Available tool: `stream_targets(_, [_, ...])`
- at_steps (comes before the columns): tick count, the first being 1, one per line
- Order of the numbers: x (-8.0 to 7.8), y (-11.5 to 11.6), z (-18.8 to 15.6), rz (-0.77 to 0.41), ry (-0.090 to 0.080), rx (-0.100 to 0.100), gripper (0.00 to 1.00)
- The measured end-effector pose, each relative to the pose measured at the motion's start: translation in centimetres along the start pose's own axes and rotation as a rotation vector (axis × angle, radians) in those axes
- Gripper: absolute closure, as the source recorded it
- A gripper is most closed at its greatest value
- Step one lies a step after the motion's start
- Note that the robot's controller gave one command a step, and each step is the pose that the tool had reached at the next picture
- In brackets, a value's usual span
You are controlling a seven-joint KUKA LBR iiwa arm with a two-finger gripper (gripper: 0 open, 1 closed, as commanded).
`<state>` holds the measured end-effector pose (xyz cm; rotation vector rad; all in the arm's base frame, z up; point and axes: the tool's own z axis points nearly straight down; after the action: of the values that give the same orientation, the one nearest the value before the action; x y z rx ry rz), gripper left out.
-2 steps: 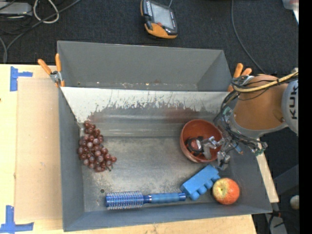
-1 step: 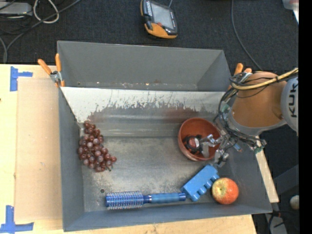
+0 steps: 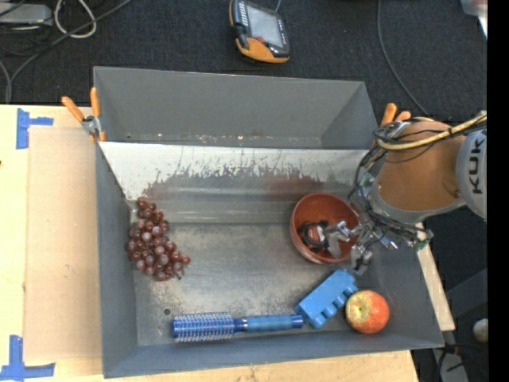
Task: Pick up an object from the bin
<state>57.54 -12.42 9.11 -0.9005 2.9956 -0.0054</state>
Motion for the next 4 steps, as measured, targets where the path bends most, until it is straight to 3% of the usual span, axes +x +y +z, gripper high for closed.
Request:
stream_targets(1, [0.2, -0.3, -0.8, 0.036, 0.003, -0.004, 1.0])
stream_targets(2, [1.4, 1.1, -1.5, -0.005, 0.0, -0.004, 1.0])
stream_targets(3, [1.3, 0.3, -1.0, -0.017, 0.001, -0.006, 1.0])
stream_targets(4, [0.6, 0.8, -1.9, -0.022, 0.0, -0.006, 1.0])
